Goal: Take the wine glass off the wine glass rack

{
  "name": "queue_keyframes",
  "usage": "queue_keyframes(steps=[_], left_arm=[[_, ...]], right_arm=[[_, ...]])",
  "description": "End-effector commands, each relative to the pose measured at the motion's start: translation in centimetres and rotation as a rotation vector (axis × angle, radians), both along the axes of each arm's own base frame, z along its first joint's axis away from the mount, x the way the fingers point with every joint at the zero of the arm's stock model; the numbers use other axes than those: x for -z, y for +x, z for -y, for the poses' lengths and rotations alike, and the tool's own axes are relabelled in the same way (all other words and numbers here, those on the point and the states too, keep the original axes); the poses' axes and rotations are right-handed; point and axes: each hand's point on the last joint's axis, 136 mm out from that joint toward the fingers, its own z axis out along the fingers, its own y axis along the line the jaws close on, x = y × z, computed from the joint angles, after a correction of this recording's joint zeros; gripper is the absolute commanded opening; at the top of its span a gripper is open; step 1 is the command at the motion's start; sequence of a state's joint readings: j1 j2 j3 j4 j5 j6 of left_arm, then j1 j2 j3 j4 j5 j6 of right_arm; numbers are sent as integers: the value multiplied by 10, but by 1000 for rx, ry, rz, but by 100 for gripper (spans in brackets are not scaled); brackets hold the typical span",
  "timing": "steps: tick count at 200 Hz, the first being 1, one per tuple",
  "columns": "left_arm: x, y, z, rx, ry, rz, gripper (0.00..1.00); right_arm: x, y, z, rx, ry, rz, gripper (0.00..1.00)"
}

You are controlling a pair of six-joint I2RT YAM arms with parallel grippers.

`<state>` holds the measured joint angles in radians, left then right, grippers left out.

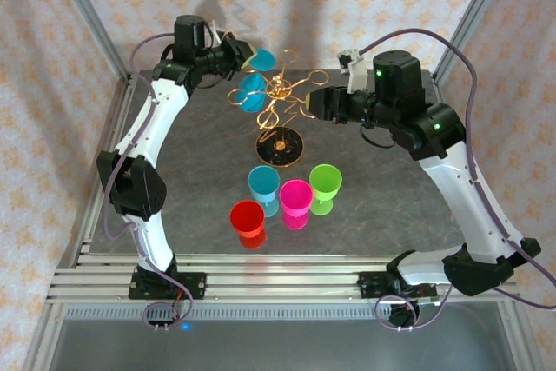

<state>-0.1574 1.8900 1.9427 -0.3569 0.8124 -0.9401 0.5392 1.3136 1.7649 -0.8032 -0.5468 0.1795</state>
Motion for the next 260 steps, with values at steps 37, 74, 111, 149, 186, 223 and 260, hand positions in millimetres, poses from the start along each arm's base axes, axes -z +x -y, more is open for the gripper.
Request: queue_keyframes(steps=[37,74,111,149,186,223,260], left_arm=[[-3,9,11,33,7,21,0],[-3,14,11,29,7,22,0],[-8,19,7,8,10,39,0],[-15,27,-5,-24,-5,51,0],[-22,34,-20,-54,-13,64,0],[-28,43,-44,-92,-13,78,0],[-32,49,-64,-116,-9,91,0]], right_arm=[[-17,-3,6,6,13,49,40],[-19,-4,5,4,15,50,40],[-20,-4,5,5,18,51,40],[-20,-4,6,8,16,53,40],[-22,-3,6,8,18,54,40],[-21,-2,5,9,18,50,40],[-22,-1,3,7,20,46,40]])
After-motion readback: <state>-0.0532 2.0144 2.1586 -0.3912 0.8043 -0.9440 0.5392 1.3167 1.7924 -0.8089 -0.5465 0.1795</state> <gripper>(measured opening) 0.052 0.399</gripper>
